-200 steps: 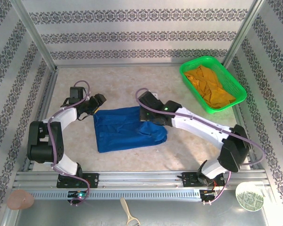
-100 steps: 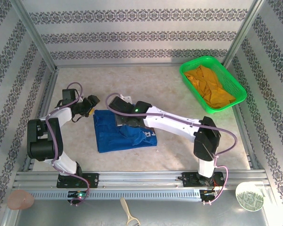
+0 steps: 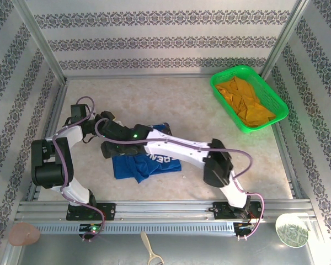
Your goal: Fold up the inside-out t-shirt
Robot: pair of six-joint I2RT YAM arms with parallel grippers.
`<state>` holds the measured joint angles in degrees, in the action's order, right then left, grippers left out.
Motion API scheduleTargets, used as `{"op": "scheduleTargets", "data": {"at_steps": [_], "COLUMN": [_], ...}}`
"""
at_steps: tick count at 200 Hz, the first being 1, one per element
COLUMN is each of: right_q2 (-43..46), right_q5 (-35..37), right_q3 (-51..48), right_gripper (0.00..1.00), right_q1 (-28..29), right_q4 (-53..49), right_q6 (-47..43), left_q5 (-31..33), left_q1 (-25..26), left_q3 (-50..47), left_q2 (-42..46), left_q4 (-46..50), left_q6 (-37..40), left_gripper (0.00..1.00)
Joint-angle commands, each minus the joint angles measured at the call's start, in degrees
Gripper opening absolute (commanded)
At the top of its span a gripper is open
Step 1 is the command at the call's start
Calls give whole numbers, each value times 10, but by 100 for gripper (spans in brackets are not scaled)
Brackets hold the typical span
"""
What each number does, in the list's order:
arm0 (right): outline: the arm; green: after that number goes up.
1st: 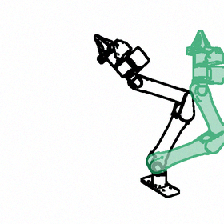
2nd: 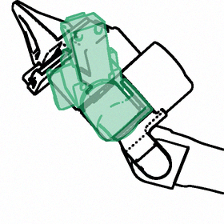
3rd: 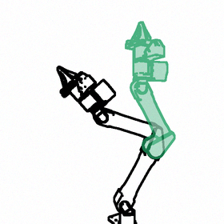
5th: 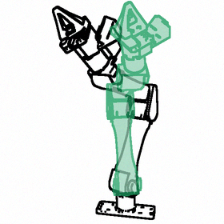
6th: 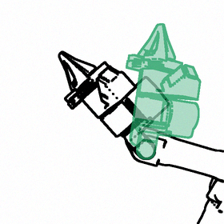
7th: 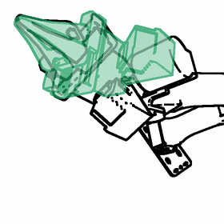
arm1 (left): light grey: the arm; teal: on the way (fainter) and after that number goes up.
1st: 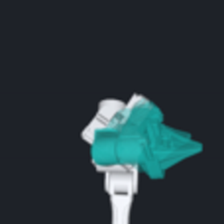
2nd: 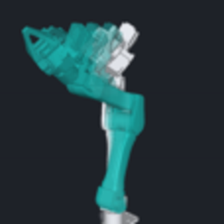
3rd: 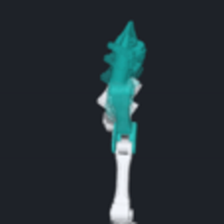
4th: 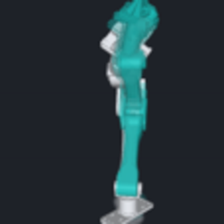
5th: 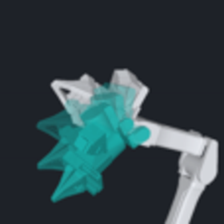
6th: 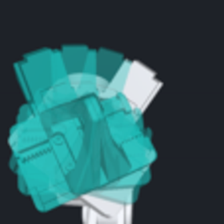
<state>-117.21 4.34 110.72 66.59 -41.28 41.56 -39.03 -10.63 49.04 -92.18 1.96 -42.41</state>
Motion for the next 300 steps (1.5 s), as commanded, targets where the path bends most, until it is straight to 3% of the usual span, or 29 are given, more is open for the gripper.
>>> {"op": "scheduleTargets", "data": {"at_steps": [1, 21, 44, 83, 114, 155, 202, 244, 261, 271, 290, 300], "right_q2": [125, 215, 306, 441, 449, 370, 300, 271, 265, 262, 260, 262], "right_q5": [17, 6, 20, -10, -50, -115, -149, -135, -129, -124, -113, -109], "right_q3": [-106, -261, -401, -628, -680, -681, -681, -691, -696, -701, -710, -718], "right_gripper": [67, 64, 64, 61, 61, 63, 62, 56, 46, 33, 0, 0], "right_q1": [-40, -72, -93, -174, -241, -285, -287, -287, -287, -288, -290, -291], "right_q4": [27, 80, 115, 218, 263, 316, 371, 391, 396, 399, 403, 408], "right_q6": [-14, 4, 29, 98, 96, 76, 89, 106, 111, 114, 121, 124], "left_q5": [-12, -17, 10, 189, 368, 449, 476, 485, 483, 471, 435, 409], "left_q1": [-7, 11, 85, 260, 365, 448, 465, 462, 451, 437, 401, 379], "left_q3": [5, -10, 11, 107, 148, 146, 138, 146, 152, 155, 162, 165], "left_q2": [43, 81, 104, 62, 15, -12, -41, -71, -74, -71, -56, -46], "left_q4": [15, 25, 91, 237, 288, 274, 252, 237, 231, 228, 217, 208], "left_q6": [7, 19, 83, 226, 300, 343, 333, 343, 343, 339, 334, 329], "left_gripper": [71, 72, 72, 72, 70, 67, 62, 32, 9, 1, 0, 0]}}
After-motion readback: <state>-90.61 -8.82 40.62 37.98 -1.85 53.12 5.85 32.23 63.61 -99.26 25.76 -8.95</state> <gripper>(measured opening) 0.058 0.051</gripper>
